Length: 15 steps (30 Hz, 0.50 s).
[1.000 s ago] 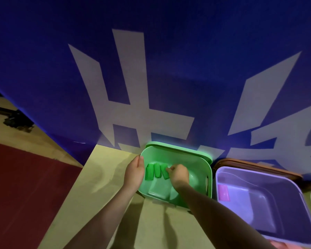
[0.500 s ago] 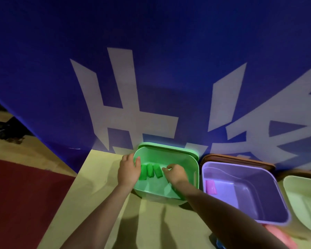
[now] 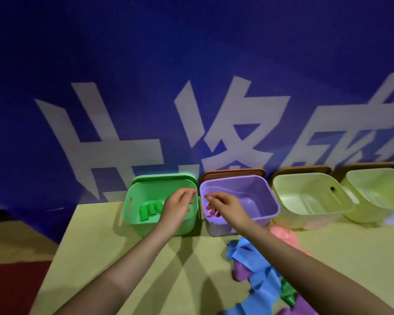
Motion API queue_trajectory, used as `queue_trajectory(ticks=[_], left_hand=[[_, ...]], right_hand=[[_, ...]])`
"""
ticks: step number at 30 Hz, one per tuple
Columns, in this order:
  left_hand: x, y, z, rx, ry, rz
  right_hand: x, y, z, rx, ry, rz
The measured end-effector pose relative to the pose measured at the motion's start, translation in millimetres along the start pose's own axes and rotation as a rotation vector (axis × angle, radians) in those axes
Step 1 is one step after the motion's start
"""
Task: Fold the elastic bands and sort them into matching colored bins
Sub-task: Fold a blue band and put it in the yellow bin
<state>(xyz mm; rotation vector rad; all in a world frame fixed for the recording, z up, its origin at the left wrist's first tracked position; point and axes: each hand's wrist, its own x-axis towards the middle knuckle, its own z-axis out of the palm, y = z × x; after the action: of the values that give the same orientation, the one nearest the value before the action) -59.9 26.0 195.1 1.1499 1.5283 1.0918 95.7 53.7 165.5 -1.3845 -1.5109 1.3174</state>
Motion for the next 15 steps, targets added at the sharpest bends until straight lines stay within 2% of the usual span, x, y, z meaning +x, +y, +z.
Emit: queue_trajectory(ticks=[4,8,15], left_hand=[[-40,13,47,-0.175,-0.184,-0.111],[-62,2,91,-0.134,-0.336,-0.202],[-84,-47,151,-0.017,-0.391,-0.427]], right_hand=[[-50,7,-58,0.041,0.128,-0.036],[-97,32,-109,0.073,0.225,-0.007],[-146,117,-159,0.056,0.326,0.208]])
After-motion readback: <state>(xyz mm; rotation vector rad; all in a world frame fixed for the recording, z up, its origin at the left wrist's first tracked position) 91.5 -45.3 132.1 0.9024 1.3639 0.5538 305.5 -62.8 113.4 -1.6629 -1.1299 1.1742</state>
